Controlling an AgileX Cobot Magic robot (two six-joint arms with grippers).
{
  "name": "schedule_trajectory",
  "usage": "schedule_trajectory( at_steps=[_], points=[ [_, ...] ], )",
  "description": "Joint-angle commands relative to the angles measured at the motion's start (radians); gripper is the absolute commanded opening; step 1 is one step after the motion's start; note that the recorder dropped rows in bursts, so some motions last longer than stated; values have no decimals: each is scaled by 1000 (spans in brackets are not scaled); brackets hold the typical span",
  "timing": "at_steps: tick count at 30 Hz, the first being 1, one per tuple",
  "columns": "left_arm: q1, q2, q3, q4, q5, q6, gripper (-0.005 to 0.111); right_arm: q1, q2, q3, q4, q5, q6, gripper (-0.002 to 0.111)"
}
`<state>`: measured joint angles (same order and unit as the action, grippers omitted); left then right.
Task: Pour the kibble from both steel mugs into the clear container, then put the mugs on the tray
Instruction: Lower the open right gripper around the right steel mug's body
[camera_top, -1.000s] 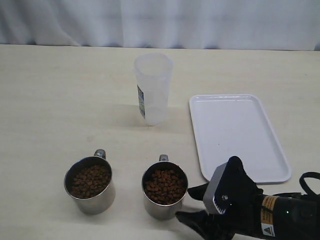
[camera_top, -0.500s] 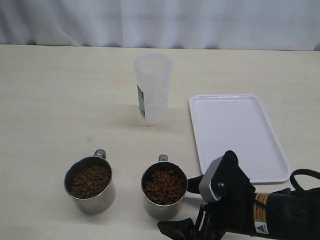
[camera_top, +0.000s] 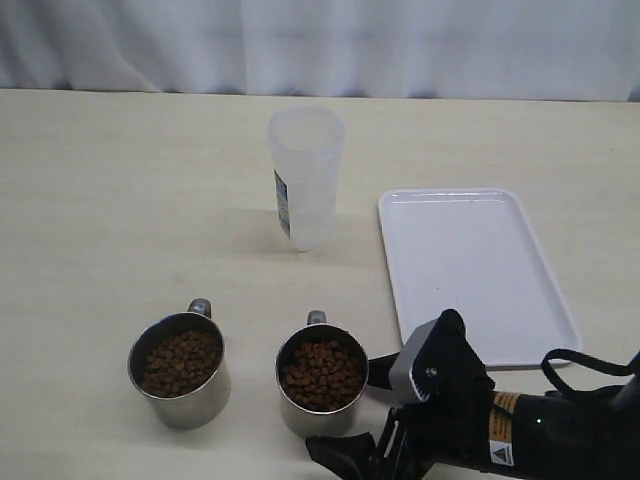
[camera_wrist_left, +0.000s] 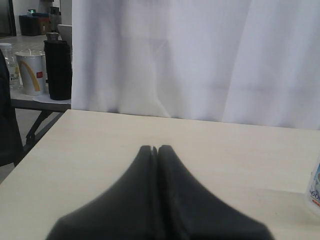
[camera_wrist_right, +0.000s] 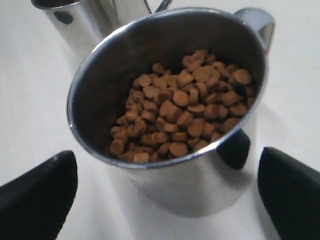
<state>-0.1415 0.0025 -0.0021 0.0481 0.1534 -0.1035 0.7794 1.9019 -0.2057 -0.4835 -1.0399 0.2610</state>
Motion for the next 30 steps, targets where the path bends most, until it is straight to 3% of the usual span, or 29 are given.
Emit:
schedule_trajectory(
  at_steps=[1, 4, 18, 23, 27, 30],
  points=[
    [1, -3, 2, -4, -14, -2, 0, 2, 5, -44, -27, 6, 63, 103],
    [1, -3, 2, -4, -14, -2, 0, 2, 5, -95, -128, 50, 116, 103],
    [1, -3, 2, -4, -14, -2, 0, 2, 5, -168, -146, 134, 173, 103],
    [1, -3, 2, -5, -10, -2, 0, 2, -10, -166, -96, 157, 167, 80],
    [1, -3, 2, -5, -10, -2, 0, 2, -11, -166, -32, 164, 160, 72],
    [1, -3, 2, -5, -10, -2, 0, 2, -25, -166, 23, 219, 160, 72]
  ],
)
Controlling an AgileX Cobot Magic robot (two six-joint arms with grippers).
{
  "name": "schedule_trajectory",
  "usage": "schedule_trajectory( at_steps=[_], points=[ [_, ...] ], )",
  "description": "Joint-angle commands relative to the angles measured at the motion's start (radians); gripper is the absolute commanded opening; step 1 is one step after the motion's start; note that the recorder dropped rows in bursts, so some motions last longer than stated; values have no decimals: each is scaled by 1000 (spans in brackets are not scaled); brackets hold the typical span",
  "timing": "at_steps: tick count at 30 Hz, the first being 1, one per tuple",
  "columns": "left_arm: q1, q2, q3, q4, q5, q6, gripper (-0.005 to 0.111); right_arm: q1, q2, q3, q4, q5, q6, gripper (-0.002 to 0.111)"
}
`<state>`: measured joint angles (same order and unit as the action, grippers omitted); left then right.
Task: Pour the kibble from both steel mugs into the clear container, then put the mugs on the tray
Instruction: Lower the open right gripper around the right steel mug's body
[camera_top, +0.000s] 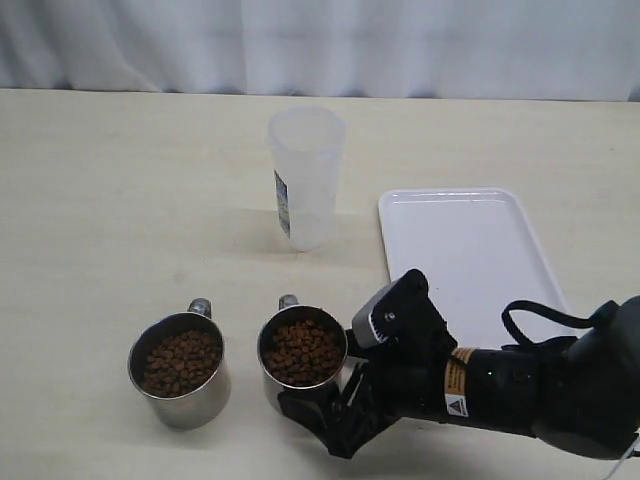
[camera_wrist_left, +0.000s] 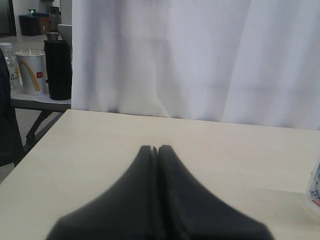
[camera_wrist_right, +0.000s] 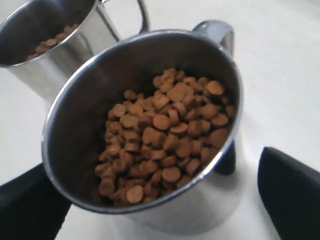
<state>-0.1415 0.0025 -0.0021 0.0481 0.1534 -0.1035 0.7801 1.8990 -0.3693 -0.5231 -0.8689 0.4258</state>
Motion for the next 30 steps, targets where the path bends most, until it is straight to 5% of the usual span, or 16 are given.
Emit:
schedule_trajectory(
  at_steps=[1, 8, 14, 30],
  points=[
    [1, -3, 2, -5, -10, -2, 0, 1, -27, -2, 75, 64, -5, 72],
    [1, -3, 2, -5, -10, -2, 0, -1, -98, -2, 159, 148, -63, 72],
    [1, -3, 2, -5, -12, -2, 0, 2, -98, -12, 85, 98, -13, 101],
    [1, -3, 2, -5, -14, -2, 0, 2, -47, -134, 11, 216, 40, 100]
  ],
)
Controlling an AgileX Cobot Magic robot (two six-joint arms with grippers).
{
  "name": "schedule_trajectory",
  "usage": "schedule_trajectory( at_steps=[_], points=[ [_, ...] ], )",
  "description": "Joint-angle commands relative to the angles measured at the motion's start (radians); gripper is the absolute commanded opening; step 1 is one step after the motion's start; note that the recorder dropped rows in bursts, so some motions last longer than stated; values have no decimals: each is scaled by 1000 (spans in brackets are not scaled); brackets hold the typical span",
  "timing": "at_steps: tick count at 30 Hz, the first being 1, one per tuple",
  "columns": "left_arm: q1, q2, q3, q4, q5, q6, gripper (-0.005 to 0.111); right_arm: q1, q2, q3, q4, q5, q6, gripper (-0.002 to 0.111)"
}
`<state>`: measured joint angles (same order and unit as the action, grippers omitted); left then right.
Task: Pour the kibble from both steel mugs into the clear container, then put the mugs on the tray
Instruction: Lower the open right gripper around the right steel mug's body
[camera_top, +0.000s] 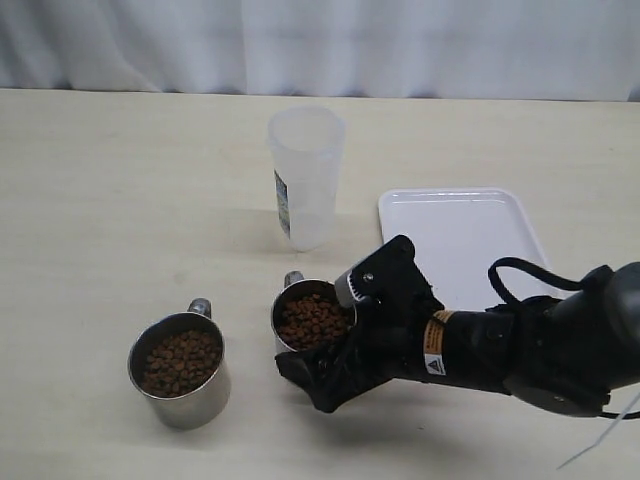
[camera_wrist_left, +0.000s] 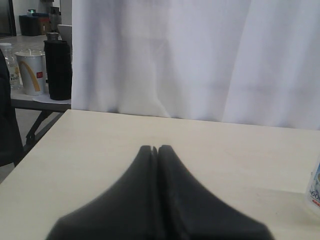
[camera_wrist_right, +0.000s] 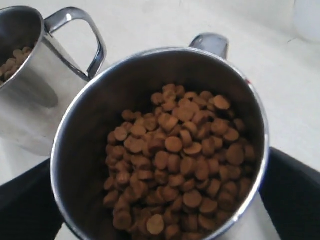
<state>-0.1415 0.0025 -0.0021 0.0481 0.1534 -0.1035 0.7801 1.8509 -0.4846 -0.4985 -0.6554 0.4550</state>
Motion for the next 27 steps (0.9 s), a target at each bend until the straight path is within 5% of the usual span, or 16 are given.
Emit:
schedule_trajectory(
  at_steps=[1, 22, 27],
  points=[
    [1, -3, 2, -5, -14, -2, 0, 2, 2, -22, -14, 3, 10, 100],
    [1, -3, 2, -5, -10, -2, 0, 2, 21, -40, -19, -19, 73, 100],
    [1, -3, 2, -5, -10, -2, 0, 2, 21, -82, -10, 100, 73, 100]
  ],
)
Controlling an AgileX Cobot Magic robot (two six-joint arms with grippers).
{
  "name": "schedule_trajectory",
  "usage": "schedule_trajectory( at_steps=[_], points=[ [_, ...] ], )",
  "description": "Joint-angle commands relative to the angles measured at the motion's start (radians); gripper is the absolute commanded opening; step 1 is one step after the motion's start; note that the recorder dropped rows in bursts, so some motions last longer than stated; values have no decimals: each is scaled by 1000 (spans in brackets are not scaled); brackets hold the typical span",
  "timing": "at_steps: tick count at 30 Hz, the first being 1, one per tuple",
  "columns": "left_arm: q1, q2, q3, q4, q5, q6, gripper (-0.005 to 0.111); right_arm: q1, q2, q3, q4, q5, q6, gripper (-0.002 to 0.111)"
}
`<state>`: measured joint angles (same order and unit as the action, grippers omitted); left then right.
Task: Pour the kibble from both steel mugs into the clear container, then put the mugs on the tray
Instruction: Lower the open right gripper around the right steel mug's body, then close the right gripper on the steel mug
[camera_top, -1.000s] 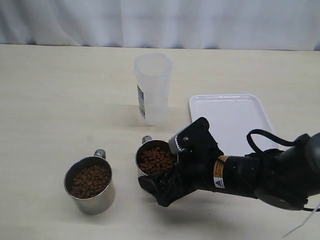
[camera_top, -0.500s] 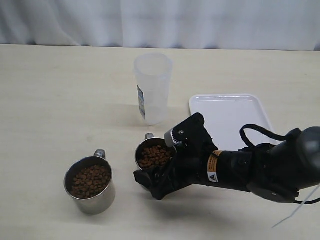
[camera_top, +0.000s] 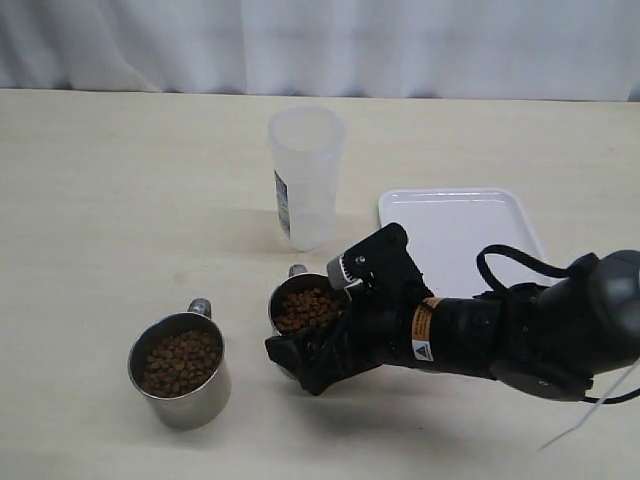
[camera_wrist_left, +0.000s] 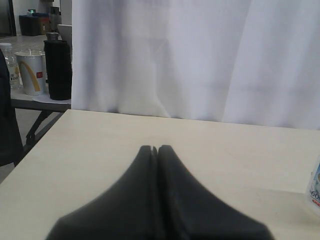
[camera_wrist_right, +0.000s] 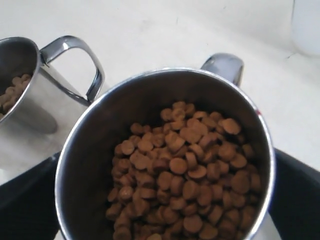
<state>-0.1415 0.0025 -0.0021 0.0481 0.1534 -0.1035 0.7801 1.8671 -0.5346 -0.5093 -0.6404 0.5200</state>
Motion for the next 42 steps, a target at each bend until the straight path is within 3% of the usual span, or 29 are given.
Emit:
schedule_trajectory(
  at_steps=[1, 12, 20, 34, 42],
  points=[
    [1, -3, 2, -5, -10, -2, 0, 2, 5, -40, 4, 106, 8, 100],
    [1, -3, 2, -5, -10, -2, 0, -3, -1, -58, 55, 182, -132, 100],
    [1, -3, 2, -5, -10, -2, 0, -3, -1, -61, 56, 113, -139, 100],
    [1, -3, 2, -5, -14, -2, 0, 1, 5, -99, 49, 240, -123, 100],
    [1, -3, 2, -5, -14, -2, 0, 1, 11, -99, 49, 198, -123, 100]
  ],
)
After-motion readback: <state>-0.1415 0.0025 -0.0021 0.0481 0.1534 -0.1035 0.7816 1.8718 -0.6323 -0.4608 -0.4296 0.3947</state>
